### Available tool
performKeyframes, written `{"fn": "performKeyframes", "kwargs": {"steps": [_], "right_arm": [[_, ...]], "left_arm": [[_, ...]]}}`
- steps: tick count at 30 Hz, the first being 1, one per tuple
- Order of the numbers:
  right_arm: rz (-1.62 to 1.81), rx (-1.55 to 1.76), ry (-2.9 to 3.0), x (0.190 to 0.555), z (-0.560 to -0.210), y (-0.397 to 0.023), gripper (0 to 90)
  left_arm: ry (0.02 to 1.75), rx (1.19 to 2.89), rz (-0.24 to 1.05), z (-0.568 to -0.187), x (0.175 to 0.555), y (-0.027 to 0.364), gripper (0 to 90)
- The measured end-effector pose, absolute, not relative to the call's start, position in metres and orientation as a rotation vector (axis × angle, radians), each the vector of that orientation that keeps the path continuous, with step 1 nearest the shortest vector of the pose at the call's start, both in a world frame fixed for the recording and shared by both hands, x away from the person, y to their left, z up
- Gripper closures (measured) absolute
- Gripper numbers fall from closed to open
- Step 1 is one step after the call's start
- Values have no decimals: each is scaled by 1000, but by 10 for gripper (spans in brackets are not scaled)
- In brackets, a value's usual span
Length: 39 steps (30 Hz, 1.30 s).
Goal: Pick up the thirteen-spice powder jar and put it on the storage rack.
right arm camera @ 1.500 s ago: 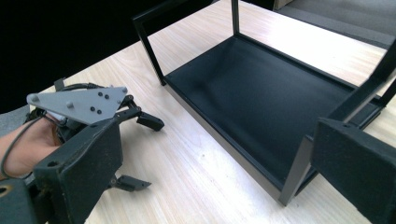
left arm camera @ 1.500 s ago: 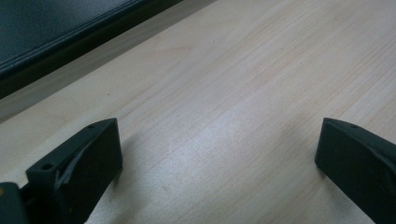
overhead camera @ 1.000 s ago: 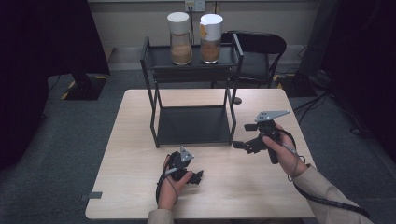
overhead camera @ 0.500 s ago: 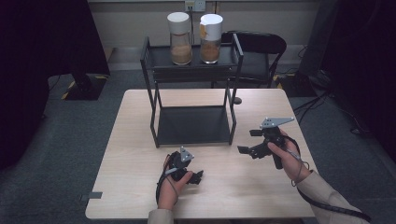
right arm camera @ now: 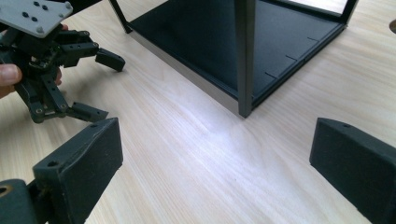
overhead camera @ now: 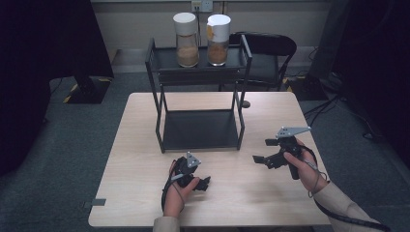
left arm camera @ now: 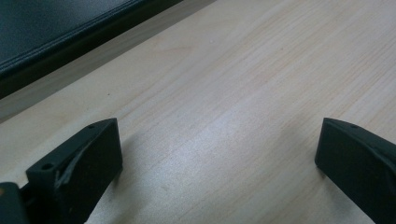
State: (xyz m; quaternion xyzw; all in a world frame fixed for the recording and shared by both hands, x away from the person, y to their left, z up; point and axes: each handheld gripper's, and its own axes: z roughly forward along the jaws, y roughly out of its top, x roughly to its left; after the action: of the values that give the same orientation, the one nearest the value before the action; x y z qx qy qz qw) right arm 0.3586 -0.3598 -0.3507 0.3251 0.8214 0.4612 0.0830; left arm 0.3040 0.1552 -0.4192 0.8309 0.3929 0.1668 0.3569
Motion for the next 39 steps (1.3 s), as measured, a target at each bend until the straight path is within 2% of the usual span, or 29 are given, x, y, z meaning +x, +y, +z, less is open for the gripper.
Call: {"fn": "performKeyframes", "kwargs": {"steps": [39], "right_arm": [[1324, 1115, 2404, 338, -387, -412, 16]], "left_arm": [[1015, 2145, 431, -419, 304, 155, 0]]}}
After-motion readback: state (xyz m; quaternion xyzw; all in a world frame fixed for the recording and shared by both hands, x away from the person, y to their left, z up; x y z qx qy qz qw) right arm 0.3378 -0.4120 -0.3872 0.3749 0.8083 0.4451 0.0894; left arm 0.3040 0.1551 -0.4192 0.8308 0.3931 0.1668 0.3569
